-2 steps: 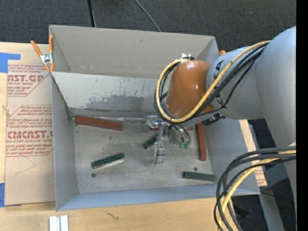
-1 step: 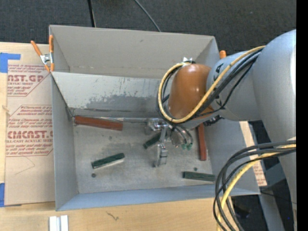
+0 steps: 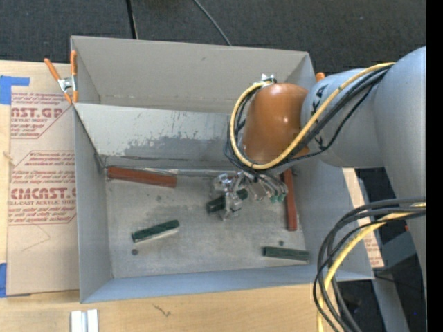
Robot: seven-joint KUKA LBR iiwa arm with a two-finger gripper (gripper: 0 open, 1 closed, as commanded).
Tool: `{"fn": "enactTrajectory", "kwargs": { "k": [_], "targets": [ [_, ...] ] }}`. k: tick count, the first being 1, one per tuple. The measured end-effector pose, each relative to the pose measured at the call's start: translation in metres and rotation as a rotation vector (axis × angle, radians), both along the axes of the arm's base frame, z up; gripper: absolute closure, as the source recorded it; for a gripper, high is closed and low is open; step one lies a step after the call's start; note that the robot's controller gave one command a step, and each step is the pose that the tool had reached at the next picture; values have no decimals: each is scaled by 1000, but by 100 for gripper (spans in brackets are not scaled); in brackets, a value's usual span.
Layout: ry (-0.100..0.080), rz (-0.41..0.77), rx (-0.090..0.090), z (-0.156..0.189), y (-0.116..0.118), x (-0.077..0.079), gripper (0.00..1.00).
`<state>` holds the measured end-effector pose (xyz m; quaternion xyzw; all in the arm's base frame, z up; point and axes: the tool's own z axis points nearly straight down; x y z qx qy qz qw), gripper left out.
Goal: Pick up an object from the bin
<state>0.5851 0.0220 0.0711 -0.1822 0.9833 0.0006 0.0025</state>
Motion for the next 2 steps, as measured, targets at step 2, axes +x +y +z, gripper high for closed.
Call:
{"fn": "enactTrajectory", "kwargs": {
  "k": [2],
  "targets": [
    [-1,30,-1,157,4,-11,100]
  ]
}}
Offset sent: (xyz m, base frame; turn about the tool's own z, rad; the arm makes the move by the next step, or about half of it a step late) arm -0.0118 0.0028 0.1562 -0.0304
